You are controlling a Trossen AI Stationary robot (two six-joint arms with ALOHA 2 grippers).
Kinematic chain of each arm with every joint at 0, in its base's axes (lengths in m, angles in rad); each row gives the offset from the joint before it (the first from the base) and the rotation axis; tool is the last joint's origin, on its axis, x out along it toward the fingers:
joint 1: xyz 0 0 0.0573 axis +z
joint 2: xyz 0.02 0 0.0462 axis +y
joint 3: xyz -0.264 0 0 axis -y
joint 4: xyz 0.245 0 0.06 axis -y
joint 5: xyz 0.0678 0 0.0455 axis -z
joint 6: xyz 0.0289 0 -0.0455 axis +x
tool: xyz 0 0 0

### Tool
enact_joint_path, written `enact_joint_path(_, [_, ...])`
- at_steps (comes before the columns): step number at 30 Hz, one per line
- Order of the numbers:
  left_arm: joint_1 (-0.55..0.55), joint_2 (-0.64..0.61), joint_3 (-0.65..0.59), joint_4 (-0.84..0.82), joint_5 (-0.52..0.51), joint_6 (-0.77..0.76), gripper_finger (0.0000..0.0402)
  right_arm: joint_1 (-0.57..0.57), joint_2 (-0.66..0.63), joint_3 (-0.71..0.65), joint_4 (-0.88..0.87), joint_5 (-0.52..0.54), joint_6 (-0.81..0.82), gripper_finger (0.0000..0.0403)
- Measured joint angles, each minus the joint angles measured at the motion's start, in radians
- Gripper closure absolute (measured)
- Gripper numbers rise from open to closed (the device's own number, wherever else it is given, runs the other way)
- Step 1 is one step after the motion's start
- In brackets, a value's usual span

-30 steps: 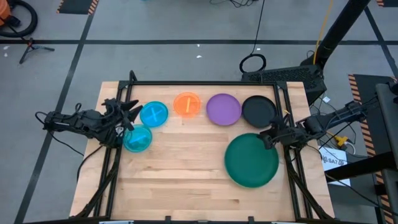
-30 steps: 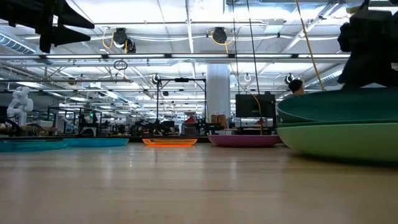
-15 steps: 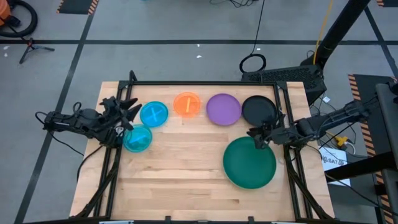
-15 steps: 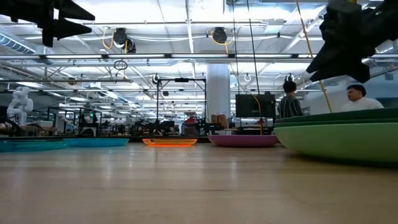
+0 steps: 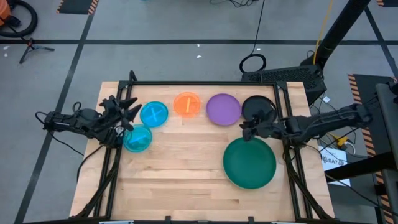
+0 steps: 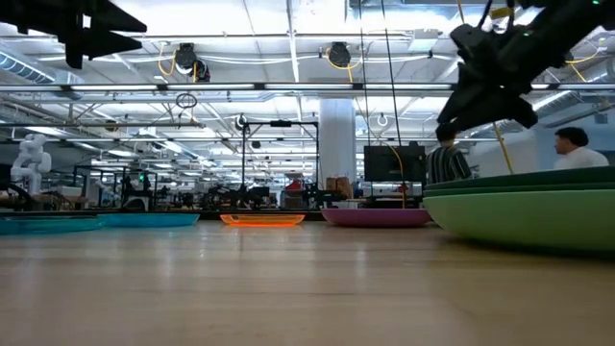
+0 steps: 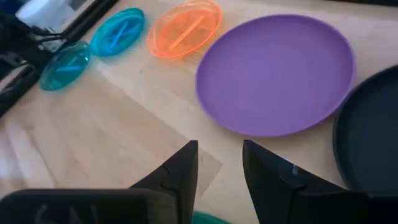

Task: Stack plastic plates
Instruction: Stack the black plate on top of the dark green plate

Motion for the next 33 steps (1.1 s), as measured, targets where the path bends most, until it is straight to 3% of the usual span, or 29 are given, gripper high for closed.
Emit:
enact_joint_path(7, [0.000,0.000,0.000,-0.074,-0.039,0.023,0.0188,-0.132,0.130,0.129,-0.122,-0.015,-0.121,0.0285])
enact_joint_path(14, [0.000,0.000,0.000,0.070,-0.072,0.078,0.0188,-0.246,0.268,0.292,-0.299,-0.209,-0.171,0.0285])
enact_joint_path(24, [0.000,0.000,0.000,0.184,-0.072,0.059,0.0188,-0.289,0.470,0.504,-0.697,-0.242,-0.064,0.0285])
enact_joint_path(33, [0.000,0.000,0.000,0.183,-0.071,0.107,0.0188,-0.300,0.592,0.515,-0.583,-0.269,-0.245,0.0272])
